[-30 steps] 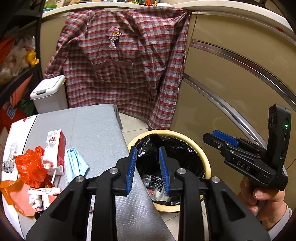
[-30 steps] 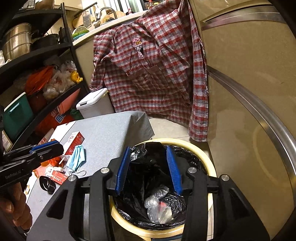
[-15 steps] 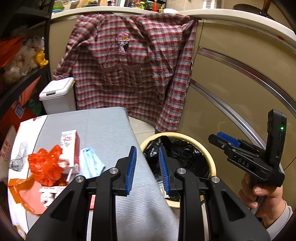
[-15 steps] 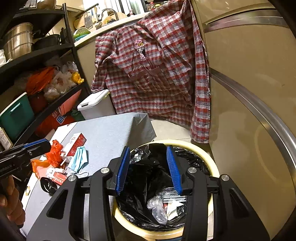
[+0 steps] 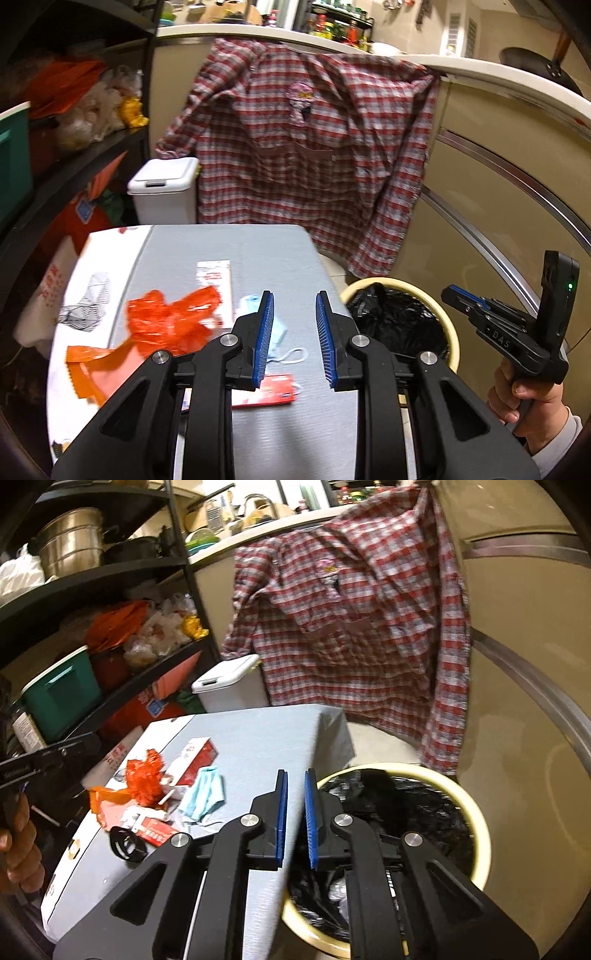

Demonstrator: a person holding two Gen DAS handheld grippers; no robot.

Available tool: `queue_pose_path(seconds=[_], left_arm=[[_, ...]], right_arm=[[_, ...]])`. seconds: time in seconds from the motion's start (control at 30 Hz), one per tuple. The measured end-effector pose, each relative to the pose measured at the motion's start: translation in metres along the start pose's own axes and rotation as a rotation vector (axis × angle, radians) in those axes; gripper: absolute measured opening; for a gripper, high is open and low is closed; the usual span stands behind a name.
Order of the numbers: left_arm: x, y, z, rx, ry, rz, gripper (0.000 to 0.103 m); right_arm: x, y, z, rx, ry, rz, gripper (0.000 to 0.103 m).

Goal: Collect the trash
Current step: 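Move both open tools back toward the orange bag and red box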

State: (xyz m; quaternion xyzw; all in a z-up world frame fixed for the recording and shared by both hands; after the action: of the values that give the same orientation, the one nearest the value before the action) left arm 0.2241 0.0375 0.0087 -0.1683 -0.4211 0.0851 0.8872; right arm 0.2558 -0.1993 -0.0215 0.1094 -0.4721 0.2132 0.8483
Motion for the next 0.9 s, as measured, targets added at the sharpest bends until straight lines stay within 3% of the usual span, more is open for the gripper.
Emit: queue_pose_path(seconds=[0.63,0.73,0.8,0.9], left_arm=[[0.025,0.121,0.033,0.12,-0.051,0.134,0.022],[0.028,0.133,0.03,0.132,-0.051,0.147,0.022],[0.029,0.14,0.026,0.139,-0.045,0.155,0.022],[0.029,0.149,0.018,0.149,-0.032,0.162,0.022]], right_arm=[[0.001,0.116,-0.055,0.179,0.052,0.168,0.013],[-0.002,0.13,-0.067,0.205,0.072,0.191,0.017],[-0.006,0.137,-0.074,0.221,0.089,0.204,0.029],[-0.013,0.148,-0.086,0.245,0.118,0.239,0.038]])
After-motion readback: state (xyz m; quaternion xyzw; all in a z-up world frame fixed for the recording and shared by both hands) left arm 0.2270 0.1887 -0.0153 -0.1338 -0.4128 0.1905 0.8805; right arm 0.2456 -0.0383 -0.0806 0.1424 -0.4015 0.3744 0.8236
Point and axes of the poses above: each gripper's, at about its wrist camera, not at the fingertips, and z roughly against the way its jaws point, y to its left, x to its top, the point moved 7 cm from there along -z, roughly the way its jaws point, and after that the axes turned 15 degrees about z, right-handed, at the moved point
